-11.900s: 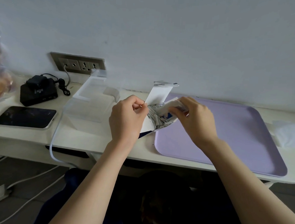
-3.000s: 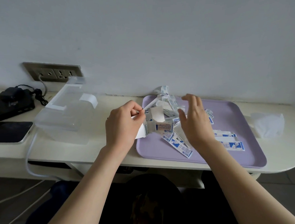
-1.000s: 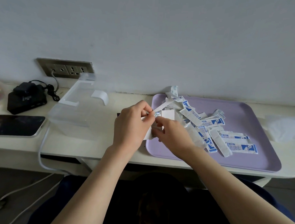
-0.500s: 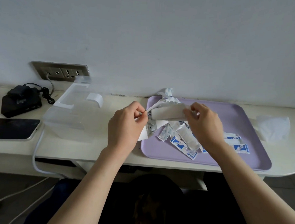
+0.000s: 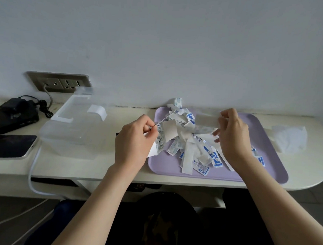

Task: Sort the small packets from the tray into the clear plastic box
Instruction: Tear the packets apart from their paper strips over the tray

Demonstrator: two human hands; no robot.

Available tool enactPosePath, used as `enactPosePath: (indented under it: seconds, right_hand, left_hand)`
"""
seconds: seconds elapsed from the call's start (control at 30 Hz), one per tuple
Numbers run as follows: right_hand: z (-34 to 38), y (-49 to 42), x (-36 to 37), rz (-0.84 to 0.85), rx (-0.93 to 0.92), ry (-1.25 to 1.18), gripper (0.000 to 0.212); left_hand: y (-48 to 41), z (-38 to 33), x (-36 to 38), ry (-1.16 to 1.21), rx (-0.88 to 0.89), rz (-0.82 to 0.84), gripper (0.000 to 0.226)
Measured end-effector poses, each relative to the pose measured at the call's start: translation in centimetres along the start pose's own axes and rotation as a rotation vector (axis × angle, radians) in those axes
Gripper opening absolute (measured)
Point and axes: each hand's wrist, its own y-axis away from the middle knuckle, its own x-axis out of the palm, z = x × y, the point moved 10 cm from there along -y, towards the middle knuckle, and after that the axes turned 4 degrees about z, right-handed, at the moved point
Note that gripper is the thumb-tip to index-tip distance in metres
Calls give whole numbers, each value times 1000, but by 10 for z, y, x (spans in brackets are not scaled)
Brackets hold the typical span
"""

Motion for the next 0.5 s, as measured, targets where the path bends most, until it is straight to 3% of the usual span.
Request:
enactPosePath:
  seconds: [0.1,0.17,0.37,0.5]
  right_hand:
    - [4,2,12,75,8,96,55]
    - [5,4,29,170,17,173,61]
    - [46,23,66,305,-156,179,33]
    - [77,47,105,496,-287,180,23]
  left_hand:
    - [0,2,0,-3,-9,5,11]
    - [0,2,0,-4,-9,6,12]
    - [-1,1,-2,-3,-3,6,11]
    - [1,-1,-5,3,17,8,12]
